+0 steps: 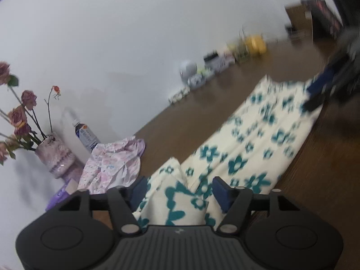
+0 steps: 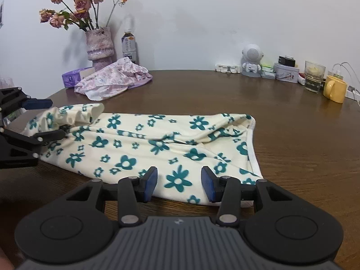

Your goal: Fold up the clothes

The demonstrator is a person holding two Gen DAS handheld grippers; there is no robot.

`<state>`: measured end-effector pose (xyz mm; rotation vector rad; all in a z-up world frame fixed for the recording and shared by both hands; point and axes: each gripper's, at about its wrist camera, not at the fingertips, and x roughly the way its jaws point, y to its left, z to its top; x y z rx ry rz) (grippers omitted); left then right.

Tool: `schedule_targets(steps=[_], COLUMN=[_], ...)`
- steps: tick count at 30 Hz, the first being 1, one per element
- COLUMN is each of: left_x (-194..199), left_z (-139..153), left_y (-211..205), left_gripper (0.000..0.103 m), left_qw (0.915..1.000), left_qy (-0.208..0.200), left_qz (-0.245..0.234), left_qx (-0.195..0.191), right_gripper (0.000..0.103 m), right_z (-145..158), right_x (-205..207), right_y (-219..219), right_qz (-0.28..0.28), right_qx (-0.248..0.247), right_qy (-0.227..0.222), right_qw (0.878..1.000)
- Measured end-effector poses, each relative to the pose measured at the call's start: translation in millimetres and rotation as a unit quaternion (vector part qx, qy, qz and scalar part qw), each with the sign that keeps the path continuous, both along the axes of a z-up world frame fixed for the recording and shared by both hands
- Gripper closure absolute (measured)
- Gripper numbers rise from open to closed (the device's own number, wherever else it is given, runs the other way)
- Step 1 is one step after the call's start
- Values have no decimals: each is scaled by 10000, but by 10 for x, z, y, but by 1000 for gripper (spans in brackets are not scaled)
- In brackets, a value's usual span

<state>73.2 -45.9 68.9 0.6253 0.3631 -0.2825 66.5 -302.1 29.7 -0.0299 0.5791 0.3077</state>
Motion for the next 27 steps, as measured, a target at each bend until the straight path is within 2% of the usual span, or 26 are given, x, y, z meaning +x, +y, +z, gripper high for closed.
schedule_targets(steps=[6,12,18,23,27], left_x=[-95,-208,-296,-322,-310], left_z=[80,125,185,209,177], left_y=[212,498,891,1246,1410], left_gripper=[35,34,29,29,34], left_qw=[9984,9930,9809,9673,9596], left_qy=[50,267,478,612,749], left_qz=[151,363,570,597,451], left_qx=[-538,-1094,-1796,-2386,-2673], right_gripper=[59,59,59,59,59], right_z=[94,156,168,243,319], right_x=[-17,-15,-20,-22,10], right_y=[197,484,775,1096,1411], right_qz=[393,788,1115,1617,2115], right_qx=[58,-56,-157,-203,-297], right_qy=[-83,-123,-73,-158,-304], right_qw=[9992,9968,9936,9865,9765])
